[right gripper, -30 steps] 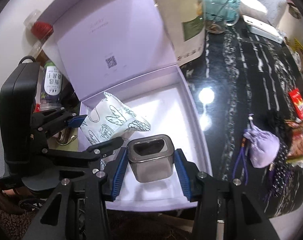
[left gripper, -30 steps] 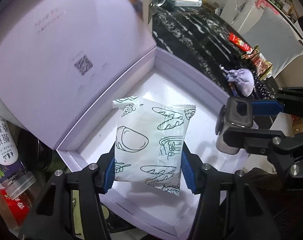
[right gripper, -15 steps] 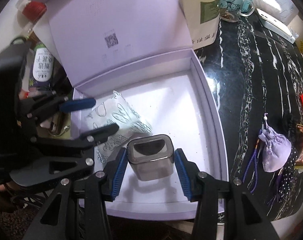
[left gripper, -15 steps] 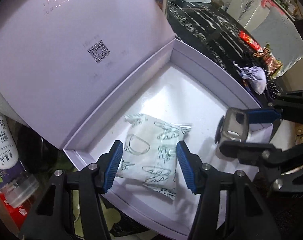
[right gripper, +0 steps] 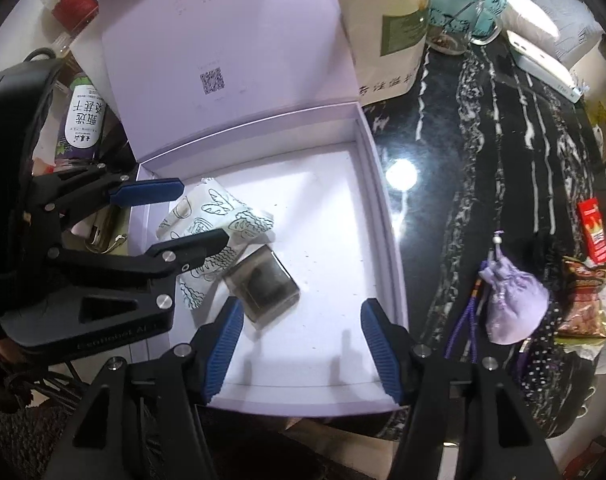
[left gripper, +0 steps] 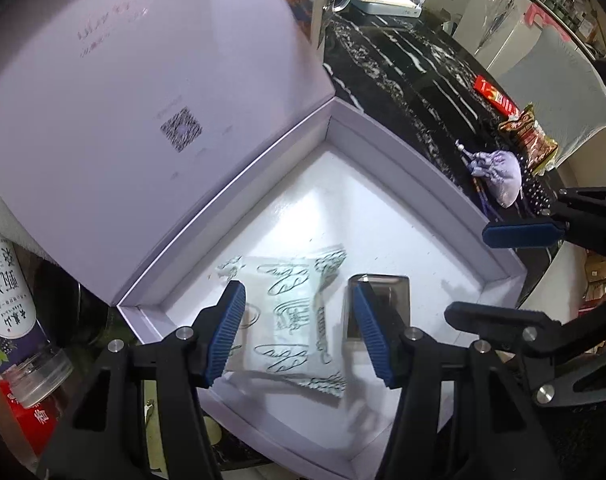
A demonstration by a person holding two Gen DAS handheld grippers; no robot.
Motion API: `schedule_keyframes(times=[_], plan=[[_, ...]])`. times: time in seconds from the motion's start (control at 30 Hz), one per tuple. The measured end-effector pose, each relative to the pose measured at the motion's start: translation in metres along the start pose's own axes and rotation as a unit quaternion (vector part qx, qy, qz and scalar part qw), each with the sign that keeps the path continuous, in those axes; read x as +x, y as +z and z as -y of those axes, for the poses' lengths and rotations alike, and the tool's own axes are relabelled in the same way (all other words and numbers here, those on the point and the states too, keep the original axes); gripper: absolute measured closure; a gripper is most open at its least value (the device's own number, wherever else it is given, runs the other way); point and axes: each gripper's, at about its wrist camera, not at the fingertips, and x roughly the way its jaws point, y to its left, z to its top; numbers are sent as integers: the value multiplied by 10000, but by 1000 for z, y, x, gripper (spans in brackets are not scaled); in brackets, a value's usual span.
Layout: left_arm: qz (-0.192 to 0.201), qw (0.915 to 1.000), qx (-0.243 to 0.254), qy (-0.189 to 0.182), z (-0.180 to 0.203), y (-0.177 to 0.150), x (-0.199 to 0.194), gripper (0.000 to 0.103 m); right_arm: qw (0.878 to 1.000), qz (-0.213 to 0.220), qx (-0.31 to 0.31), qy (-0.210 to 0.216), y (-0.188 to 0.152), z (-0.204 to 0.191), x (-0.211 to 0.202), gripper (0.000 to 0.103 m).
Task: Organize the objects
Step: 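Carry the white pouch with the left gripper into the lilac gift box, then open the left gripper to release the pouch in the box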
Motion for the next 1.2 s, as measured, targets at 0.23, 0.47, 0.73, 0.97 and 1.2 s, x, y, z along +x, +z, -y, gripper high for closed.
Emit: schedule_keyframes(times=[0.23, 0.47, 0.73, 0.97, 1.2], plan=[[91, 9999, 36, 60, 21, 17, -11, 48, 9997, 246, 56, 6, -6, 20, -25, 41], [196, 9997, 123, 92, 46, 35, -24, 45, 9986, 491, 192, -34, -9, 44, -45, 41], [311, 9990, 312, 112, 76, 51, -31, 39, 9968, 704, 346, -131, -24, 69, -66, 39], [360, 9985, 379, 172, 111, 60, -33, 33, 9950, 839, 516, -152, -41, 98, -80, 38], [358, 9981, 479, 124, 153, 70, -30, 32, 9931, 890, 731, -220, -60, 132, -95, 38]])
